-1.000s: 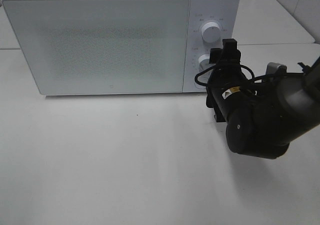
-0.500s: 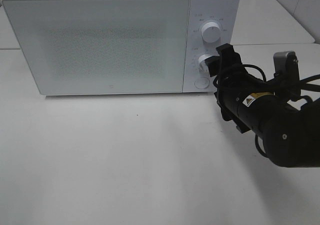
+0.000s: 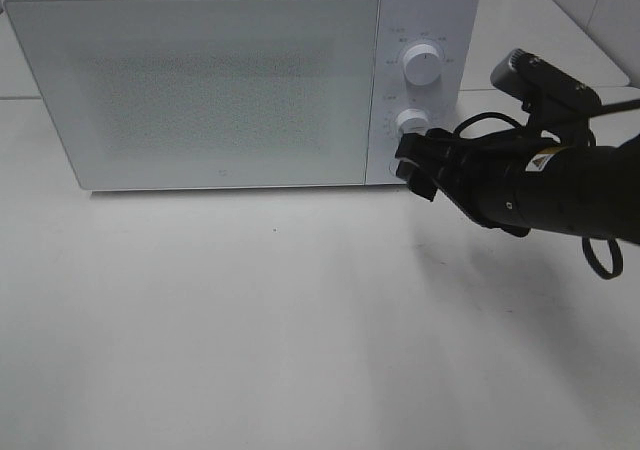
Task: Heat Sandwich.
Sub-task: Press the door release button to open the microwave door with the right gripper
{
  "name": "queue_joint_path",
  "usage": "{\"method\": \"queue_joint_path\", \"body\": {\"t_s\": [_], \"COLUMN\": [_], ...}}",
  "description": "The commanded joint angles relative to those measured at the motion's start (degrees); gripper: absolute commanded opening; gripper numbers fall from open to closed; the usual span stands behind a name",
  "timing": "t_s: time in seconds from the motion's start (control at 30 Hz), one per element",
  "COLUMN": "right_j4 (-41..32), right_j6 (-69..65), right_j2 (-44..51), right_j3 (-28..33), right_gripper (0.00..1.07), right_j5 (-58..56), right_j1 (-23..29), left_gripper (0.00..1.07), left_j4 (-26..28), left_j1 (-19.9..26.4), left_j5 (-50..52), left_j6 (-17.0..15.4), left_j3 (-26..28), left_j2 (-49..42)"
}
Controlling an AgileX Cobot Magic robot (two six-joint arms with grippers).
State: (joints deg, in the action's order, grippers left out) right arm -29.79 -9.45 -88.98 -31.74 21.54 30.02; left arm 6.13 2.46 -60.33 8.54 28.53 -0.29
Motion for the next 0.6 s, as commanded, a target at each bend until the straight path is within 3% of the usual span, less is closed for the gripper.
{"method": "queue_joint_path", "body": {"t_s": [0.03, 0.23, 0.37, 0.6], "right_j4": [1.1, 1.1, 2.2, 10.3], "right_j6": [12.7, 24.6, 25.3, 21.1], "right_j2": [2.1, 2.3, 2.3, 3.9], "right_j3": [-3.2, -8.9, -11.1, -15.9], "right_gripper": [0.75, 0.75, 0.75, 0.75], "right_j5": [-12.8, -31.1, -37.9, -53.9], "right_j1": [-3.1, -7.2, -7.8, -7.8], "left_gripper": [1.01, 1.01, 1.01, 1.01], "left_j4": [0.2, 0.2, 0.2, 0.2], "left_j1": [-0.1, -0.1, -0.1, -0.1], "left_j5": [0.7, 0.7, 0.7, 0.7], "left_j6": [0.0, 0.0, 0.0, 0.0], "left_j3": [-0.2, -0.2, -0.2, -0.2], "left_j2": [-1.5, -1.5, -1.5, -1.5]}}
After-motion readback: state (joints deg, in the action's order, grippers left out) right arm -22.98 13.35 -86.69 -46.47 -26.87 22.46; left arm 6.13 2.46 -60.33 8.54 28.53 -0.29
